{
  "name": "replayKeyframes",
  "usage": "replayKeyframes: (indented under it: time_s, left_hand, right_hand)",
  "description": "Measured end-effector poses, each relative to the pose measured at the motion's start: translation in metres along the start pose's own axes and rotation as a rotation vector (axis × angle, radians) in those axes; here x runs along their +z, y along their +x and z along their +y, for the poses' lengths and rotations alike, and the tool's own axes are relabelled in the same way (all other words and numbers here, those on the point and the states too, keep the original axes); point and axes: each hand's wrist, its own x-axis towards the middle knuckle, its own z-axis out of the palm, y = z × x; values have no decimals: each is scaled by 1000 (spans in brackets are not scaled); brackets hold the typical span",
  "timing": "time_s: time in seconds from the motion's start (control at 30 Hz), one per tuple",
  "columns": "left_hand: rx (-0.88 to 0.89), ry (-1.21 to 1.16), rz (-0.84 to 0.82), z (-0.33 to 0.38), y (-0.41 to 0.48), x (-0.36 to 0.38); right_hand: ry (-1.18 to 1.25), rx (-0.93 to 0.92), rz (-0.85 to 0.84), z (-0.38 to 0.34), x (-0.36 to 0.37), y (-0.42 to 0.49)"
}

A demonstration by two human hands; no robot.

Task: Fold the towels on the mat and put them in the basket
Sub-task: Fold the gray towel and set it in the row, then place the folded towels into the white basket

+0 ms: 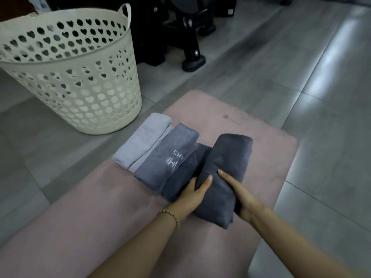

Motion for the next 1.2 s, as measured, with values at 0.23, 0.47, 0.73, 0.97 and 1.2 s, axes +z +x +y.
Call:
replayKeyframes:
  time_s: [0.23, 0.47, 0.73, 0.97, 1.2]
  left_hand:
    - [44, -394, -242, 141, -100, -92]
    - [190, -417, -41, 217, -167, -183]
    - [26, -486, -26, 247, -145, -277]
    - [57, -119, 443, 271, -102, -417]
    - [-146, -297, 829, 253, -36, -509]
  right_hand:
    - [-119, -59, -201, -114, 101, -97]
    - [-369, -101, -460, -176, 214, -141]
    - [-272, -48, -403, -192, 295, -90]
    - [-179, 173, -305, -242, 388, -33]
    - [-206, 133, -304, -319, 447, 48]
